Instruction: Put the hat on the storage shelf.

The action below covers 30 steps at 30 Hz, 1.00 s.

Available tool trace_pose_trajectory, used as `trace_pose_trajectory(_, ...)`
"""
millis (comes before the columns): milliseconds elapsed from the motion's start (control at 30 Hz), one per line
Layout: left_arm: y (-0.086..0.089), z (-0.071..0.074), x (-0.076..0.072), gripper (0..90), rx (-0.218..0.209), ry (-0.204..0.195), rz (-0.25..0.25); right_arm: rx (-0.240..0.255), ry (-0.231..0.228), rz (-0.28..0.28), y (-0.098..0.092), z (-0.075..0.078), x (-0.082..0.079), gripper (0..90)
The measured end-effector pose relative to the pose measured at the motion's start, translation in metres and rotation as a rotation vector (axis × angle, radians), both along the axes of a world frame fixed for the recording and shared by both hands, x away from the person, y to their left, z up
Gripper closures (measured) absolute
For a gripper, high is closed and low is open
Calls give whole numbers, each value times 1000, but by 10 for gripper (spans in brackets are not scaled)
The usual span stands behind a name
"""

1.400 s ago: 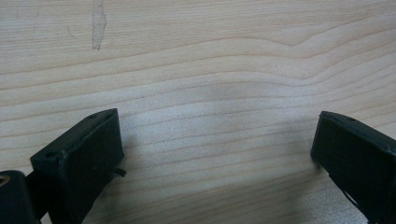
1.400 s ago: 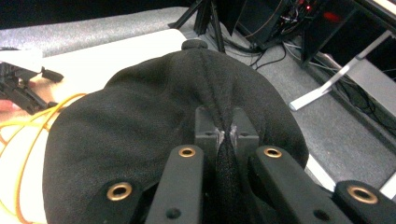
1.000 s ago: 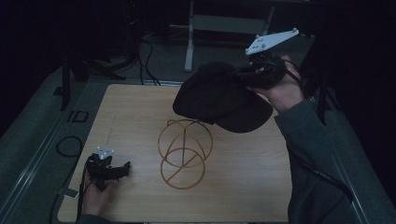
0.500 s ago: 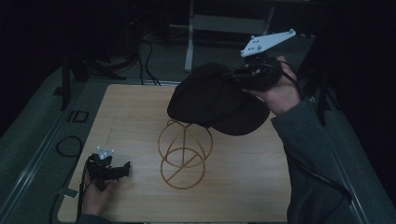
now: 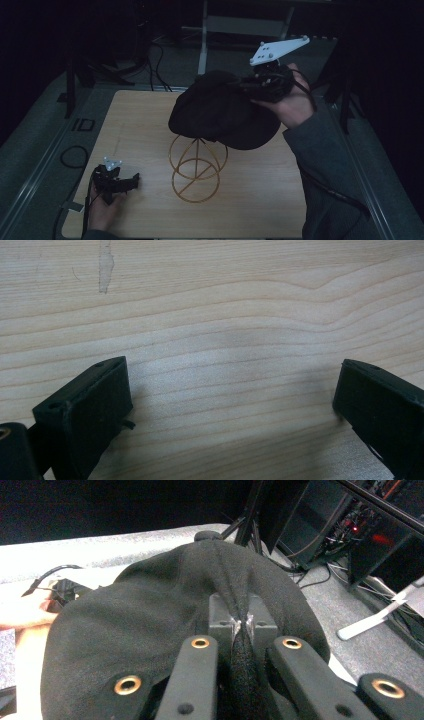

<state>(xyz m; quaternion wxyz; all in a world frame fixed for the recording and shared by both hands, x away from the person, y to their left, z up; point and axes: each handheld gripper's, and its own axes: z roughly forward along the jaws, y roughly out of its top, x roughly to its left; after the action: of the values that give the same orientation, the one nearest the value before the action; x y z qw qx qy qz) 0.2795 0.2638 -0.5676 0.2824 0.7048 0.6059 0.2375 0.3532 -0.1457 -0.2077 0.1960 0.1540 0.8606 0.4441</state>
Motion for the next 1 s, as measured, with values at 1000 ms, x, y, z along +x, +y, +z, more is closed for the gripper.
trace_pose_trajectory(1000,0,0,0,18,0,1,-1,12,32,131,34,-25,-21,853)
